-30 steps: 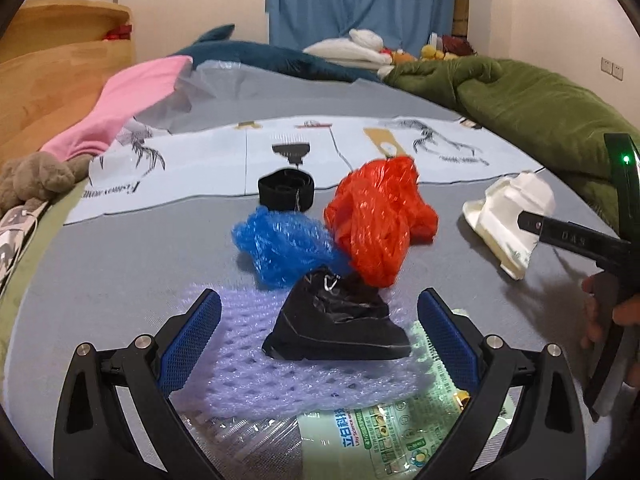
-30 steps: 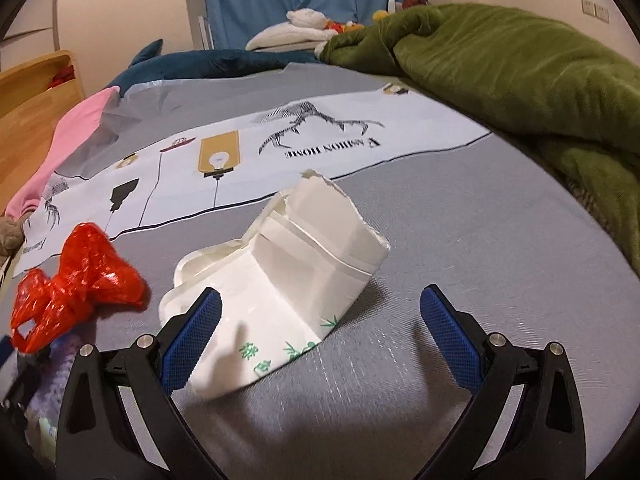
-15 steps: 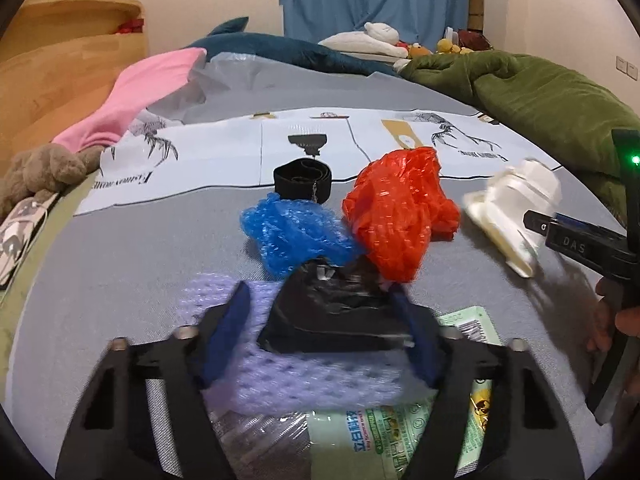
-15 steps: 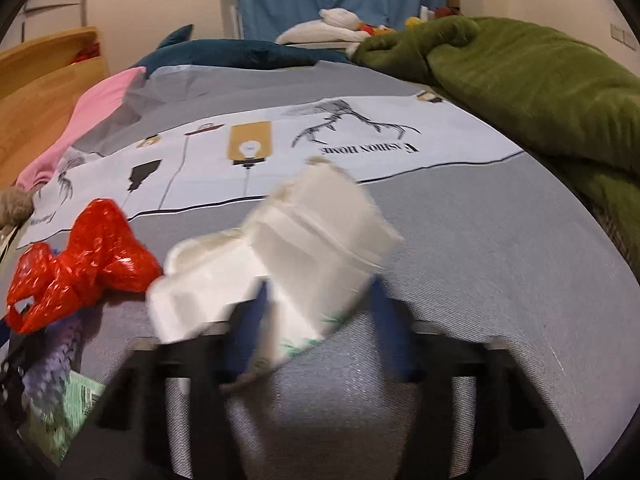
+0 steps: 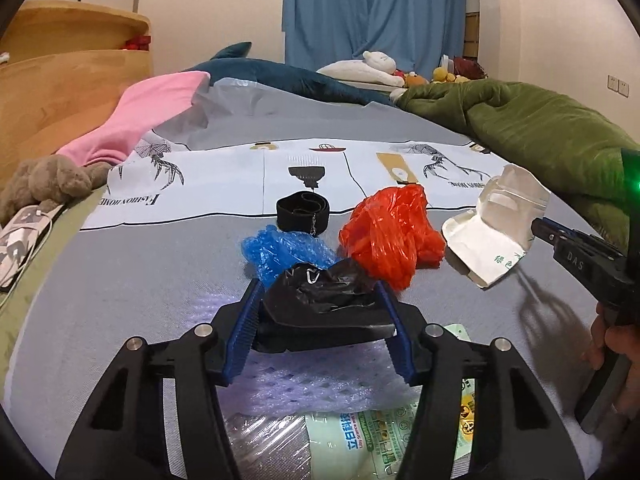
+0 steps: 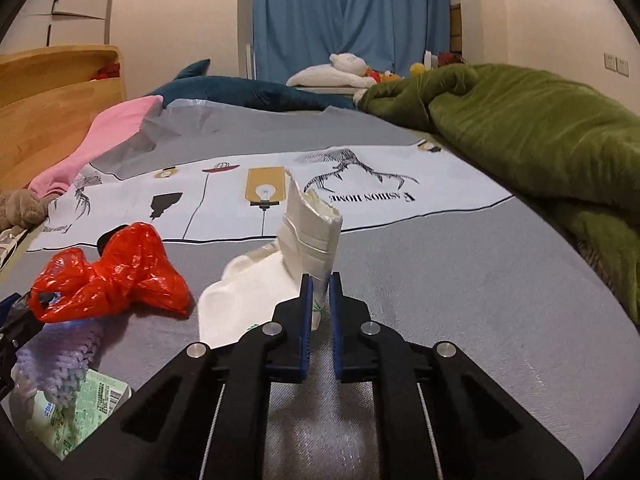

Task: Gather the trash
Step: 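Close the left tool on the black bag while the right tool grasps the white paper box, then carry the black bag with the left tool while the right tool carries the box to the basin, then open both tools over the pink basin to drop the black bag and box, then move both open tools back over the remaining trash on the bed, then close the right tool on the red plastic bag while the left tool reaches the purple foam net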

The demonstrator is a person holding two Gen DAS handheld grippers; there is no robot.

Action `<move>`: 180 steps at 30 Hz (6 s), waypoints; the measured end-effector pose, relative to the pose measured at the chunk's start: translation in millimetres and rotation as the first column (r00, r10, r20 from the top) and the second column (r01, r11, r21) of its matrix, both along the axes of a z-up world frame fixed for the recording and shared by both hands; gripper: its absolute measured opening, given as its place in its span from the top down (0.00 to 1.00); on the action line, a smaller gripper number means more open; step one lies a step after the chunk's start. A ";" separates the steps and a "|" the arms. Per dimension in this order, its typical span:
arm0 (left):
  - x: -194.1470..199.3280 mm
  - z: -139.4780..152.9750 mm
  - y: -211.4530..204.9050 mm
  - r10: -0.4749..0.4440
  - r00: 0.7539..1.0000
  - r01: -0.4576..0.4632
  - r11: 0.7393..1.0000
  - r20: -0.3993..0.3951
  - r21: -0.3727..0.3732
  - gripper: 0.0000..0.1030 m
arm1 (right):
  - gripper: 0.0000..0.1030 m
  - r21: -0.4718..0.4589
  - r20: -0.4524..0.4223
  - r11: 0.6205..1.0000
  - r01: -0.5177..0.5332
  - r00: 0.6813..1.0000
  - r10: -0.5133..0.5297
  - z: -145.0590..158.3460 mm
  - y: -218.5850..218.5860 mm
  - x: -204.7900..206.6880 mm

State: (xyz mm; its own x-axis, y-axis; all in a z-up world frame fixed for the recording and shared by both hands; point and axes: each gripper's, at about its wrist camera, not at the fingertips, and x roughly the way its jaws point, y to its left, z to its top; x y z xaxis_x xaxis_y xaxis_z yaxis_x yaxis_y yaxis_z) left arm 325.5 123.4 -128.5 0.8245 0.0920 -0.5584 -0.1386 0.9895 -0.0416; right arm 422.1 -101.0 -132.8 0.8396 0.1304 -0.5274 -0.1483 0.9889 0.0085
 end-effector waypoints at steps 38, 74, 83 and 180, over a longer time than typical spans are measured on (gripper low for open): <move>-124.7 77.5 -161.1 -0.326 0.942 0.331 0.942 0.081 -0.054 0.46 | 0.95 -0.037 0.113 0.998 0.040 0.993 -0.036 122.5 -118.0 -216.5; -188.1 -7.5 -422.3 -0.659 0.732 0.657 0.750 -0.175 -0.079 0.18 | 0.92 -0.004 -0.216 0.957 0.291 0.934 -0.285 7.6 -334.9 -362.2; -178.5 -8.5 -408.4 -0.613 0.766 0.611 0.788 -0.191 -0.075 0.13 | 0.36 0.004 -0.277 0.952 0.306 0.915 -0.293 -6.4 -332.4 -357.3; -26.0 23.0 62.1 0.207 0.974 -0.202 0.977 -0.087 0.065 0.08 | 0.88 -0.061 -0.015 0.983 -0.173 0.985 0.173 9.9 82.3 -53.4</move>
